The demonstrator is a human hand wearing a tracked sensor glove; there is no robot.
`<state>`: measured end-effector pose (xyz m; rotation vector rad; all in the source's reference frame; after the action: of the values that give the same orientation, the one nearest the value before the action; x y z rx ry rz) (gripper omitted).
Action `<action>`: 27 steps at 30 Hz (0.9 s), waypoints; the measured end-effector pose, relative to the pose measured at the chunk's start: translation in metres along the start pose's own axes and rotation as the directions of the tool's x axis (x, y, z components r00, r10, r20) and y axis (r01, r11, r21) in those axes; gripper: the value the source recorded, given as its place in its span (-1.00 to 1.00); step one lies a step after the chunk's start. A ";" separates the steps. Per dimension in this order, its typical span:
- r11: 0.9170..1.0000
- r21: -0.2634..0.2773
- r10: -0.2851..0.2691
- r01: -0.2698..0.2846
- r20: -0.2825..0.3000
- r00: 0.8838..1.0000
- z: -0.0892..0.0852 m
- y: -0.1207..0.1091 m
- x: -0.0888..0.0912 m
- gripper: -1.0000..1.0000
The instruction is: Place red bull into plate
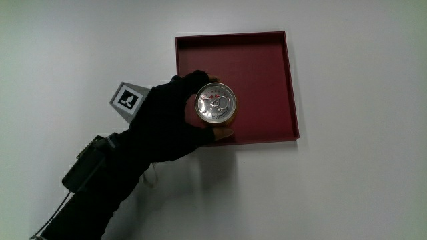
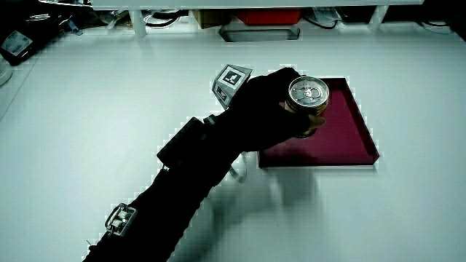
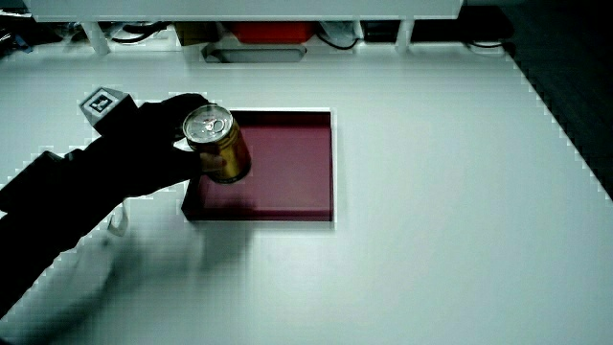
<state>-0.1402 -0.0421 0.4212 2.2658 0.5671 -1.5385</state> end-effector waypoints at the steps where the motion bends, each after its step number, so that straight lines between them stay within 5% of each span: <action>1: 1.000 -0.001 0.016 -0.016 -0.027 0.999 -0.001 0.001 -0.006 0.00; 4: 0.999 0.004 0.049 -0.050 0.035 0.998 -0.005 0.003 -0.015 0.00; 13: 0.987 -0.001 0.159 -0.159 0.010 0.987 -0.013 0.003 -0.039 0.00; 16: 0.988 -0.002 0.153 -0.153 0.018 0.988 -0.014 0.002 -0.047 0.00; 26: 0.973 -0.037 0.231 -0.229 0.040 0.972 -0.018 0.002 -0.052 0.00; 27: 0.977 -0.038 0.211 -0.209 0.059 0.976 -0.018 0.003 -0.055 0.00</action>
<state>-0.1430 -0.0431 0.4791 2.1672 0.3206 -1.4795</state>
